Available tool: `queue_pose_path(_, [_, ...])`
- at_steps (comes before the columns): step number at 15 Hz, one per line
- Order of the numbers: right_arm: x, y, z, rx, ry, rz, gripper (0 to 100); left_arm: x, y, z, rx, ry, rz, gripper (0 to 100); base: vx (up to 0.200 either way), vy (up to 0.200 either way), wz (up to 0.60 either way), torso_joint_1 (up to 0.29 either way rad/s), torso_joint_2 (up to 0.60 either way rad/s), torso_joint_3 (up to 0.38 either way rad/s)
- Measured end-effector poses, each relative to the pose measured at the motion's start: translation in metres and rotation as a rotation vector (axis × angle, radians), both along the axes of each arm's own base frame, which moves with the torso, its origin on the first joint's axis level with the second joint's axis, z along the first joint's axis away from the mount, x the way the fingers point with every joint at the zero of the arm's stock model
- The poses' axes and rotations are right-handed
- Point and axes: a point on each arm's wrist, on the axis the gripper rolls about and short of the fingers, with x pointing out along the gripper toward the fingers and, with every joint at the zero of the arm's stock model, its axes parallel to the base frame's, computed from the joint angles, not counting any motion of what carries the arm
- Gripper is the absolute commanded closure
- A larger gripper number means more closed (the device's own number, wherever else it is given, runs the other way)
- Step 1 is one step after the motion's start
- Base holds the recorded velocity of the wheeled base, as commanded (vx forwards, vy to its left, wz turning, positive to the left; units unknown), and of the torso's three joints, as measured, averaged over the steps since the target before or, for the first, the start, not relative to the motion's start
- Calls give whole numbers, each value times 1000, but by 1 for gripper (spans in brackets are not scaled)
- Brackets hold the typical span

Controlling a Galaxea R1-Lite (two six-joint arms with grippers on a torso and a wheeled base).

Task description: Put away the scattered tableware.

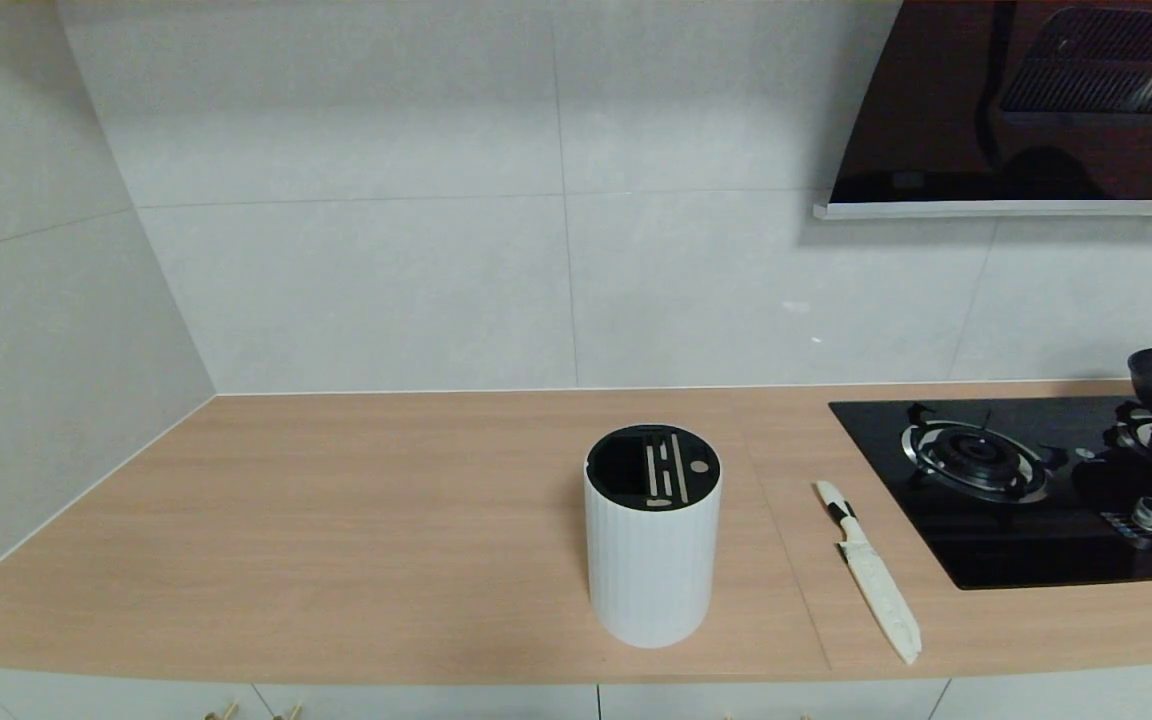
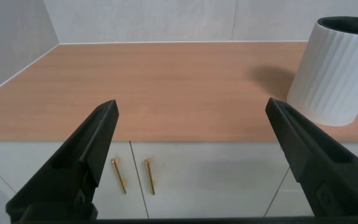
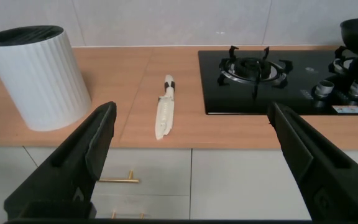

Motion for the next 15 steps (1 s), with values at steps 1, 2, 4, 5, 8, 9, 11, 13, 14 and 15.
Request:
queue_pose_path(1, [0,0,0,0,0,0,0,0,0,0,0,0,0,0,0,0,0,0,0,0])
queue_pose_path(2, [0,0,0,0,0,0,0,0,0,0,0,0,0,0,0,0,0,0,0,0])
queue_pose_path(4, [0,0,0,-6,-1,2,0,0,0,0,0,0,0,0,0,0,0,0,0,0])
queue_pose_path(5, [0,0,0,-29,-2,14,0,0,0,0,0,0,0,0,0,0,0,0,0,0])
queue_pose_path(8, [0,1,2,-69,-8,33,0,0,0,0,0,0,0,0,0,0,0,0,0,0])
queue_pose_path(9, [-2,1,6,-65,-10,44,0,0,0,0,0,0,0,0,0,0,0,0,0,0])
queue_pose_path(11, [-7,1,31,-45,-66,95,0,0,0,0,0,0,0,0,0,0,0,0,0,0])
queue_pose_path(13, [0,2,53,-34,-23,147,0,0,0,0,0,0,0,0,0,0,0,0,0,0])
queue_pose_path(14, [8,2,62,-30,26,164,0,0,0,0,0,0,0,0,0,0,0,0,0,0])
queue_pose_path(15, [18,3,71,-27,80,180,0,0,0,0,0,0,0,0,0,0,0,0,0,0])
